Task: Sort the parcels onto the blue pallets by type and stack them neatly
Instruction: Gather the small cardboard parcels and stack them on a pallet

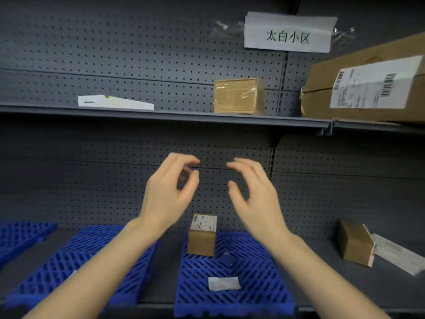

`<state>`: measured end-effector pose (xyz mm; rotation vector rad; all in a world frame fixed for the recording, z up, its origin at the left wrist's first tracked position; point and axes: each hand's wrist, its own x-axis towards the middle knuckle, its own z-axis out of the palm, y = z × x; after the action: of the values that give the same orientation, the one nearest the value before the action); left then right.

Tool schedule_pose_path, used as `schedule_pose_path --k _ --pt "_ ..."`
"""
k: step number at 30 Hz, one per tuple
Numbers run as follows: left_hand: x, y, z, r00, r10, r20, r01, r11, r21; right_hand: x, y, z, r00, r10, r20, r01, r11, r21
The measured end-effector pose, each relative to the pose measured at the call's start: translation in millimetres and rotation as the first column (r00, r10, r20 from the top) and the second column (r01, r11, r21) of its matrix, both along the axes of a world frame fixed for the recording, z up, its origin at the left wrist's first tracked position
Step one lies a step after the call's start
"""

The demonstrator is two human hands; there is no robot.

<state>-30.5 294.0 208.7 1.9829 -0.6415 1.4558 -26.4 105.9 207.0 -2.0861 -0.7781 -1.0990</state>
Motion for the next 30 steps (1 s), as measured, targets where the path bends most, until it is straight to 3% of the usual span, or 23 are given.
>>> schedule_pose_path --k 6,9,17,22,27,30 --pt "0.1 -15.1 86.2 0.997 0.068 0.03 -0.07 0.994 0.088 -2.9 -14.6 90.9 0.981 -0.077 0.177 0.072 0.997 0.038" --pt "18.8 -18.1 118.9 0.993 0.099 -0.065 -0.091 0.989 0.118 10.6 -18.1 123.6 0.985 -0.135 0.106 0.13 0.99 0.056" --pt "66.8 -17.6 172.6 0.923 0.196 -0.332 -0.122 0.965 0.231 51.0 -11.1 168.3 0.947 -0.285 -0.149 0.274 0.957 -0.09" --pt "78.6 -22.8 184.1 0.85 0.174 -0.497 -0.024 0.955 0.294 66.4 -10.4 169.1 0.924 -0.327 -0.196 0.301 0.942 -0.15" --pt "75.8 -28.3 180.2 0.912 0.118 -0.393 -0.032 0.975 0.218 58.0 -13.4 164.4 0.959 -0.26 -0.113 0.252 0.964 -0.085" --pt "62.6 -32.6 163.5 0.977 0.058 -0.205 -0.043 0.996 0.078 44.7 -16.6 155.0 0.985 -0.167 -0.036 0.167 0.986 -0.01"
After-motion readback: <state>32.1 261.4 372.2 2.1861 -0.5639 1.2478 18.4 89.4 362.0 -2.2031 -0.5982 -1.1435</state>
